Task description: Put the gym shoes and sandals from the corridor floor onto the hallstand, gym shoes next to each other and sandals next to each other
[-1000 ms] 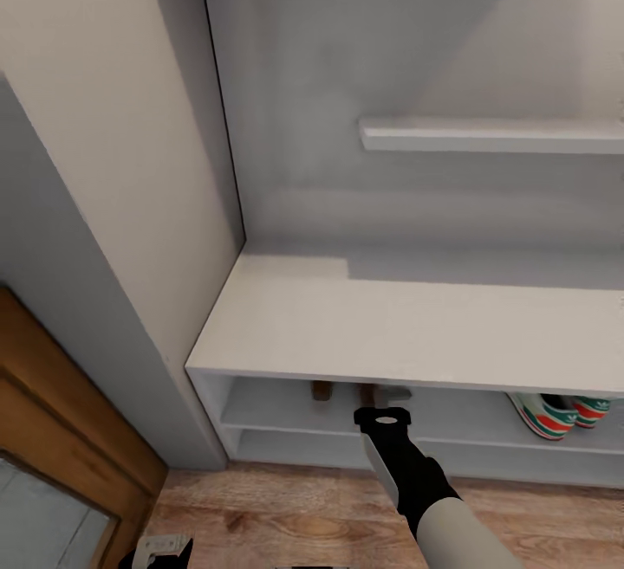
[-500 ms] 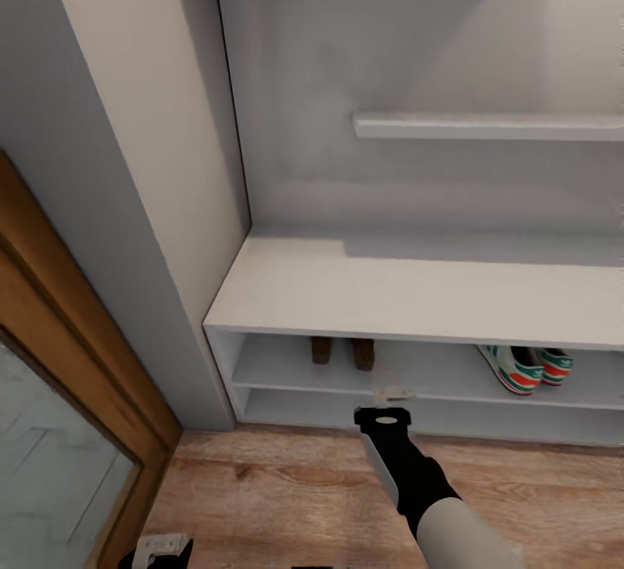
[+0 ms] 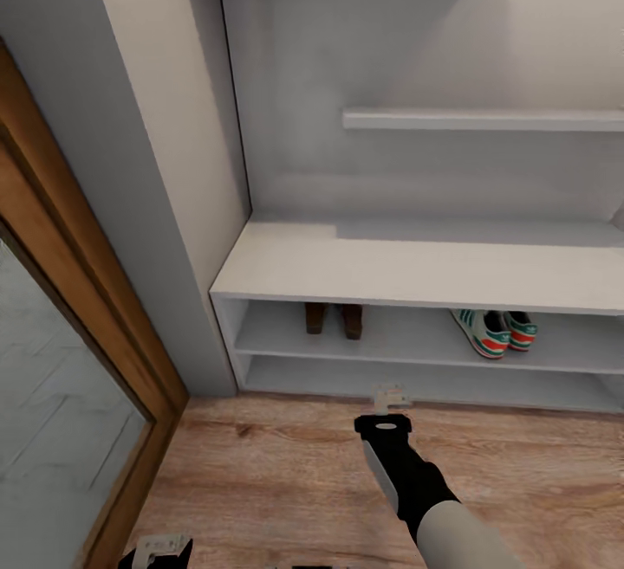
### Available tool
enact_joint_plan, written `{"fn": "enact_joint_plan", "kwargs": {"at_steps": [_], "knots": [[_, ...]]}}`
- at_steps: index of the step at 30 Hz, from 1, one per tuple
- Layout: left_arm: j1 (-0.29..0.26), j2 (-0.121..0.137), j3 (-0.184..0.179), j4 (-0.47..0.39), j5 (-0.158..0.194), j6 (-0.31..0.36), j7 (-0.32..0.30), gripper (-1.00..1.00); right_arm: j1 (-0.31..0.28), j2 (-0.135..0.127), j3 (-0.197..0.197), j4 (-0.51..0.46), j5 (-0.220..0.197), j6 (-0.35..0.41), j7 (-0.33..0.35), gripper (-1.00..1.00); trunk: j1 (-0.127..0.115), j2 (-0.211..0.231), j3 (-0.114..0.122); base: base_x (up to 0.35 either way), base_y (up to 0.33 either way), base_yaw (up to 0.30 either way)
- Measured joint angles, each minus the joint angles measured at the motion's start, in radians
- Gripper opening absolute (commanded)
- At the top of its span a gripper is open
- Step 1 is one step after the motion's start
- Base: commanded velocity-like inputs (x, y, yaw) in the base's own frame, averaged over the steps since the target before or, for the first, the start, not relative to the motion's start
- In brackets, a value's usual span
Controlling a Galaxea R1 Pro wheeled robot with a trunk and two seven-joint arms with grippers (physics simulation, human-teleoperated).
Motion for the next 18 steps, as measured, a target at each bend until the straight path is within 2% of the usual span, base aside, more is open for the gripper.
{"fn": "enact_joint_plan", "kwargs": {"at_steps": [1,4,5,9,10,13,14,18], "knots": [[0.000,0.000,0.001,0.000,0.001,0.000,0.001,1.00,0.001,0.000,-0.002,0.060,-0.002,-0.023,0.001,1.00,0.000,0.000,0.000,-0.317,-0.163,0.000],[0.000,0.000,0.001,0.000,0.001,0.000,0.001,1.00,0.000,0.000,-0.001,0.095,0.000,-0.059,0.001,1.00,0.000,0.000,0.000,-0.317,-0.158,0.000],[0.000,0.000,0.001,0.000,0.001,0.000,0.001,1.00,0.000,-0.008,-0.004,0.118,0.000,-0.094,0.002,1.00,0.000,0.000,0.000,-0.317,-0.151,0.000],[0.001,0.000,0.001,0.000,0.002,0.000,0.001,1.00,0.001,-0.052,-0.005,0.193,-0.002,-0.191,0.005,1.00,0.000,0.000,0.000,-0.316,-0.143,0.000],[0.001,0.000,0.001,0.000,0.002,0.000,0.001,1.00,0.001,-0.086,-0.006,0.294,-0.003,-0.298,0.007,1.00,0.000,0.000,0.000,-0.315,-0.135,0.000],[0.001,0.000,0.001,0.000,0.002,0.000,0.001,1.00,0.001,-0.111,-0.003,0.365,-0.001,-0.364,0.007,1.00,0.000,0.000,0.000,-0.283,-0.119,0.000],[0.001,0.000,0.001,0.000,0.002,0.000,0.001,1.00,0.002,-0.136,-0.005,0.439,-0.001,-0.439,0.007,1.00,0.000,0.000,0.000,-0.207,-0.075,0.000],[0.001,0.000,0.001,0.000,0.003,0.000,0.003,1.00,0.003,-0.148,-0.002,0.509,0.002,-0.486,0.007,1.00,0.000,0.000,0.000,-0.092,-0.032,0.000]]}}
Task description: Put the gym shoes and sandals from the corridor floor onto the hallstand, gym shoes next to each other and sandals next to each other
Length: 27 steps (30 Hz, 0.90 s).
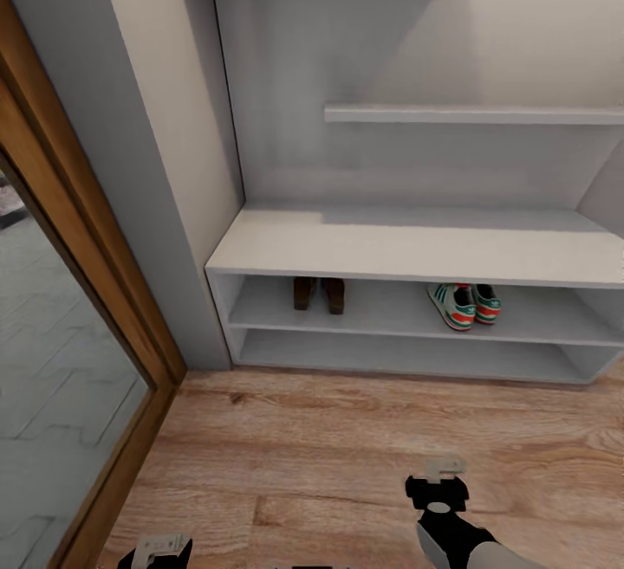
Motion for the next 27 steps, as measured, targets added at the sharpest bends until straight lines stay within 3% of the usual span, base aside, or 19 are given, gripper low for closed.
{"fn": "enact_joint_plan", "kwargs": {"at_steps": [13,27], "knots": [[0.000,0.000,0.000,0.000,0.000,0.000,0.002,1.00,0.036,-0.057,0.001,0.059,0.001,-0.136,0.009,1.00,0.000,0.000,0.000,-0.011,-0.004,0.000],[0.001,0.000,0.000,0.000,0.000,0.000,0.005,1.00,0.100,-0.057,0.004,0.063,0.002,-0.184,0.011,1.00,-0.008,0.014,0.006,0.000,0.000,-0.009]]}}
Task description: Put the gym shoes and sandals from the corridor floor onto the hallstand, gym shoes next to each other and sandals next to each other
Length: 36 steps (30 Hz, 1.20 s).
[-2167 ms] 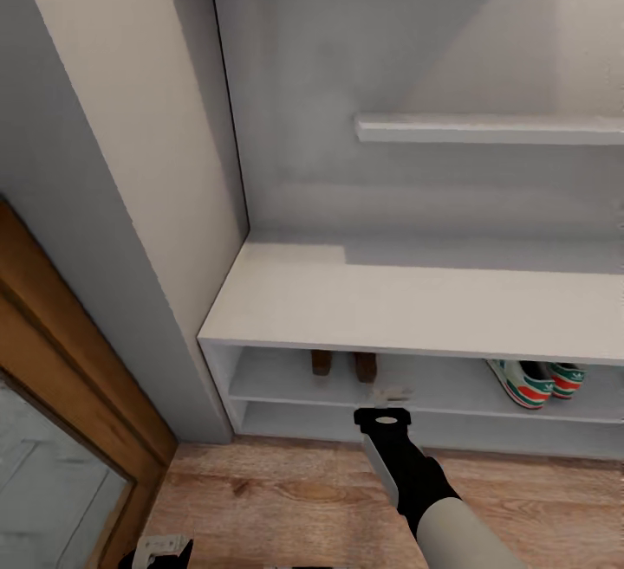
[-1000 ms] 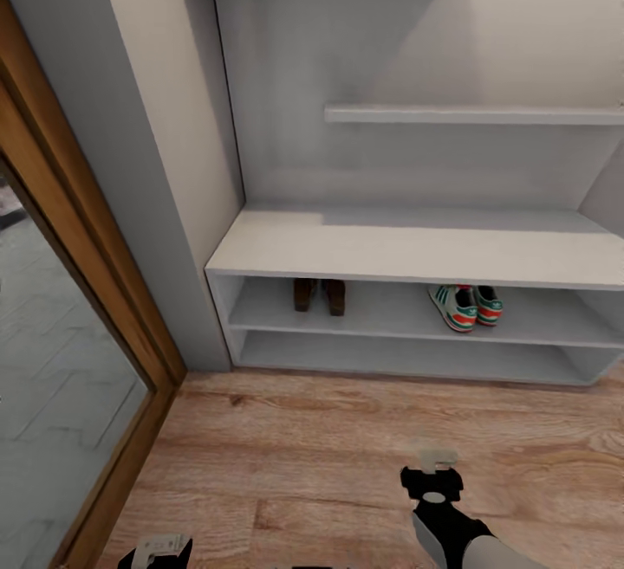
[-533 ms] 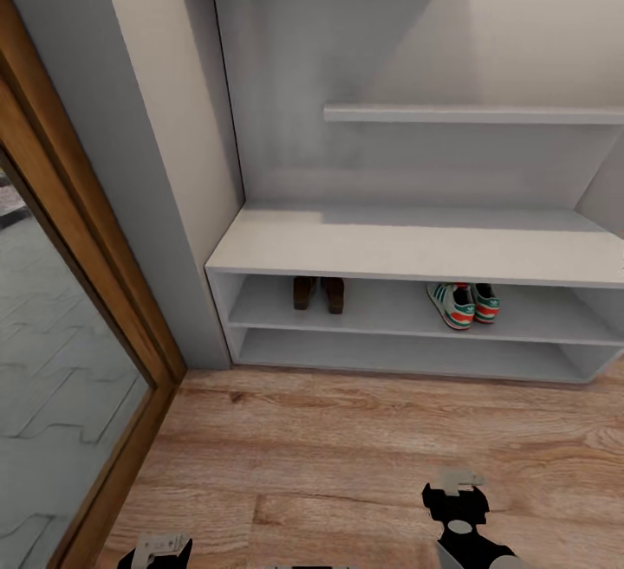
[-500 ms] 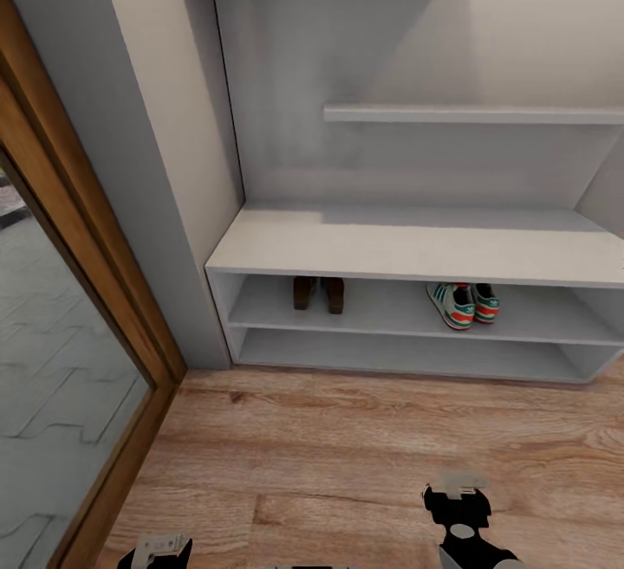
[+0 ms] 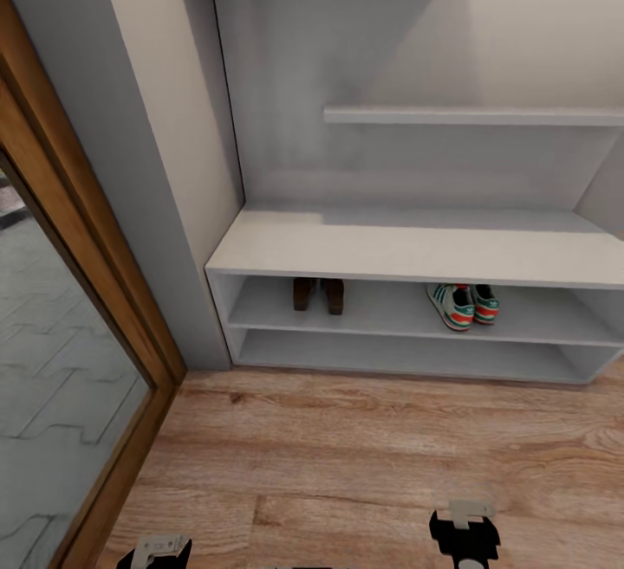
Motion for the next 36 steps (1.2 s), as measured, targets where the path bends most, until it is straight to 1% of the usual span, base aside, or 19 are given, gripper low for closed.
{"fn": "enact_joint_plan", "kwargs": {"at_steps": [12,17,23,24,29,36], "knots": [[0.000,0.000,0.000,0.000,0.000,0.000,0.000,1.00,0.023,0.006,0.000,0.001,-0.001,0.000,0.000,1.00,-0.046,0.084,0.038,0.000,0.000,0.000],[0.000,0.000,0.000,0.000,0.001,0.000,0.000,1.00,0.042,0.007,0.000,0.000,-0.001,-0.008,0.000,1.00,-0.065,0.119,0.053,0.000,0.000,0.000],[0.000,0.000,0.000,0.000,0.001,0.000,0.000,1.00,0.069,0.007,0.000,0.001,-0.001,-0.088,0.000,1.00,-0.088,0.161,0.072,0.000,0.000,0.000],[0.000,0.000,0.000,0.001,0.001,0.000,0.000,1.00,0.077,0.007,-0.001,0.001,-0.001,-0.116,0.001,1.00,-0.092,0.168,0.075,0.000,0.000,0.000],[0.000,0.000,0.000,0.001,0.001,0.000,0.000,1.00,0.092,0.007,0.000,0.002,-0.001,-0.169,0.001,1.00,-0.111,0.203,0.091,0.000,0.000,0.000],[0.000,0.000,0.000,0.012,0.002,0.000,0.000,1.00,0.096,0.005,-0.001,0.002,0.001,-0.185,0.000,1.00,-0.138,0.252,0.113,0.000,0.000,0.000]]}}
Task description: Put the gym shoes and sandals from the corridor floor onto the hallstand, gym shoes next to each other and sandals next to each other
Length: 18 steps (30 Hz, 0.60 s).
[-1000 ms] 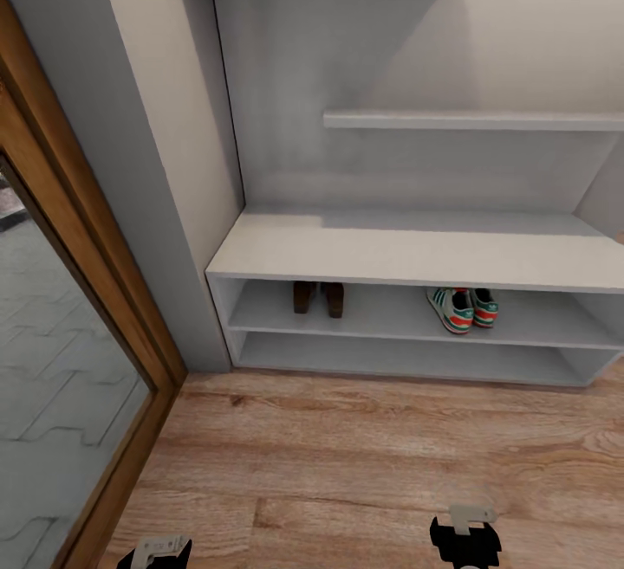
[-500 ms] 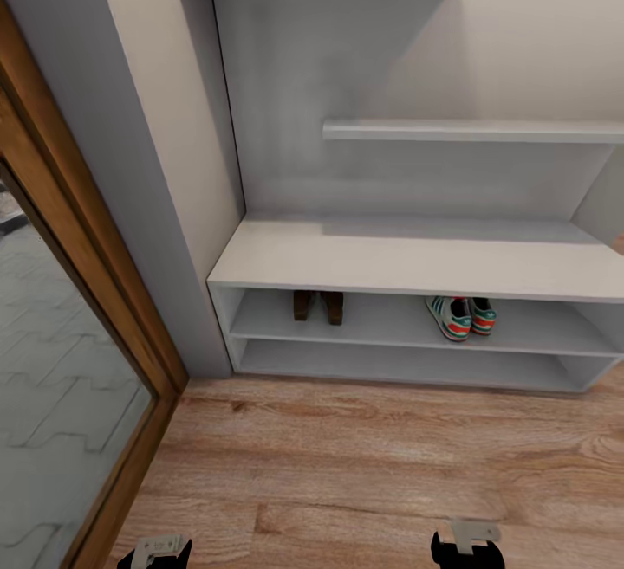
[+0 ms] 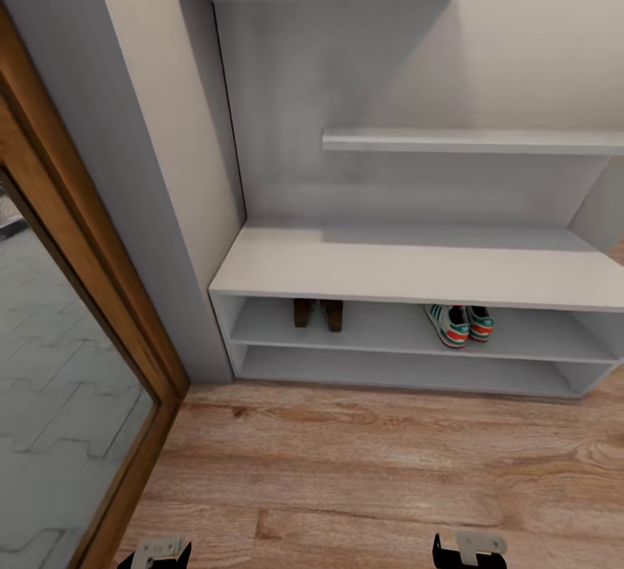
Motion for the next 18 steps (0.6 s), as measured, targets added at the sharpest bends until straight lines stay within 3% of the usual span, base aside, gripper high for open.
{"fn": "enact_joint_plan", "kwargs": {"at_steps": [11,18], "knots": [[0.000,0.000,0.000,0.012,-0.003,0.000,0.000,1.00,0.006,0.022,0.000,0.026,-0.003,0.001,-0.003,1.00,-0.042,0.077,0.034,0.000,0.000,0.000],[0.000,0.000,0.000,0.012,-0.003,0.000,0.000,1.00,0.007,0.023,0.000,0.026,-0.003,0.001,-0.003,1.00,-0.069,0.126,0.056,0.000,0.000,0.000]]}}
